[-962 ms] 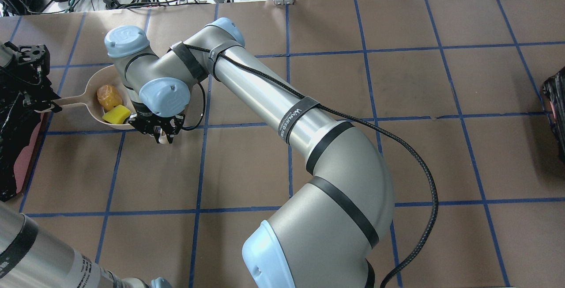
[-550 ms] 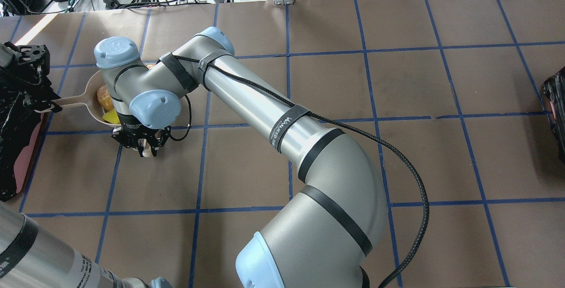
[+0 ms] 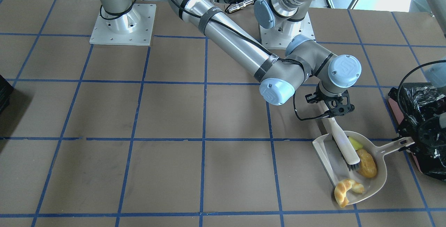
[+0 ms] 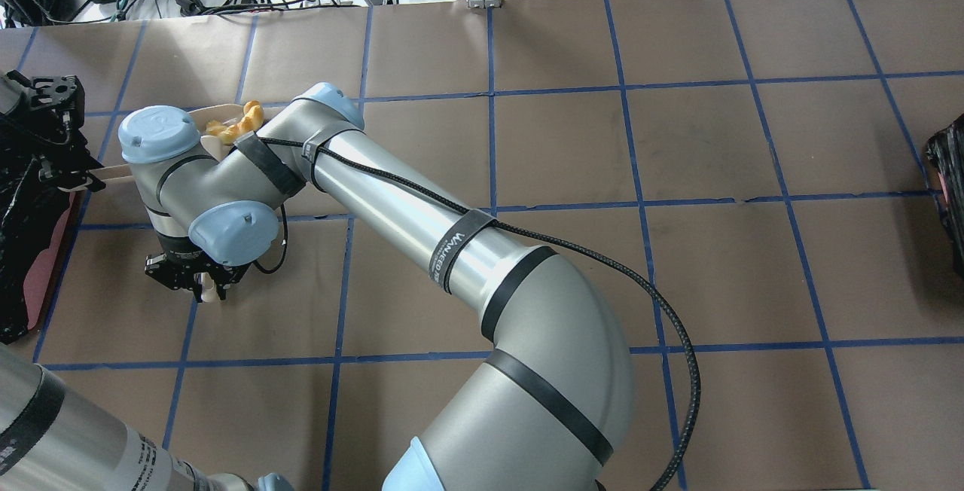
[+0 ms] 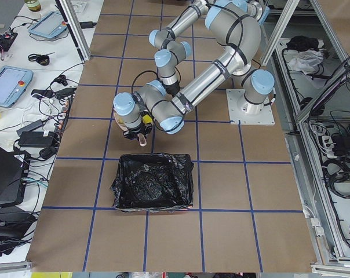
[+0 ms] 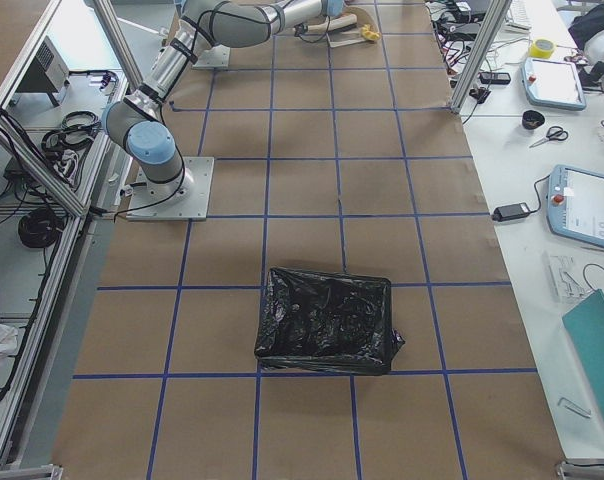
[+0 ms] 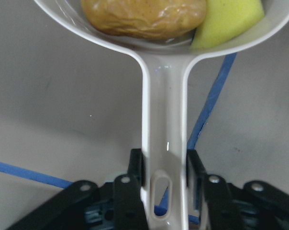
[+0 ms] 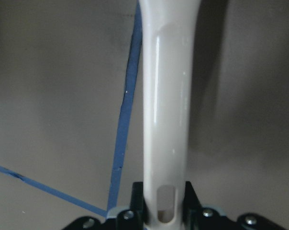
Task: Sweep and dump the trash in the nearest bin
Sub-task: 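Brush the remaining debris farther into the dustpan with the right gripper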
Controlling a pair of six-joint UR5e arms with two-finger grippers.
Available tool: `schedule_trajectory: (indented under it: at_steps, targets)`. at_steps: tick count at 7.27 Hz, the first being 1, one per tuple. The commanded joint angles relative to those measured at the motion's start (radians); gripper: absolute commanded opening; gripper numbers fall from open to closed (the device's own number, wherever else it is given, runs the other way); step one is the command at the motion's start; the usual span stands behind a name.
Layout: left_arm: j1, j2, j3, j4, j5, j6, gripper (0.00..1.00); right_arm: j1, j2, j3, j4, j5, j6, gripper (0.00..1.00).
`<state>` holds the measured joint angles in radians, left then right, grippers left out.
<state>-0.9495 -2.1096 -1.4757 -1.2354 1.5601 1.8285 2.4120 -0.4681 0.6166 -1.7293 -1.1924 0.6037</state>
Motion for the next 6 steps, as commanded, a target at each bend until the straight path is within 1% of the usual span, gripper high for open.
schedule_trajectory:
  at_steps: [1, 2, 3, 5, 6]
  targets:
    - [0.000, 0.002, 0.000, 0.001, 0.000, 0.000, 0.00, 0.006, -0.033, 0.006, 0.046, -0.032, -0.031, 0.00]
    - [0.000, 0.002, 0.000, 0.001, 0.000, 0.000, 0.00, -0.011, -0.073, 0.015, 0.109, -0.065, -0.044, 0.00]
    - [0.000, 0.010, 0.000, 0.007, -0.008, 0.006, 0.00, -0.034, -0.095, 0.018, 0.143, -0.094, -0.042, 0.00]
    - [0.000, 0.028, 0.002, 0.005, -0.023, 0.014, 0.00, -0.103, -0.148, 0.023, 0.267, -0.101, -0.041, 0.00]
    - [0.000, 0.045, 0.002, 0.005, -0.061, 0.015, 0.00, -0.126, -0.190, 0.064, 0.331, -0.104, -0.038, 0.00]
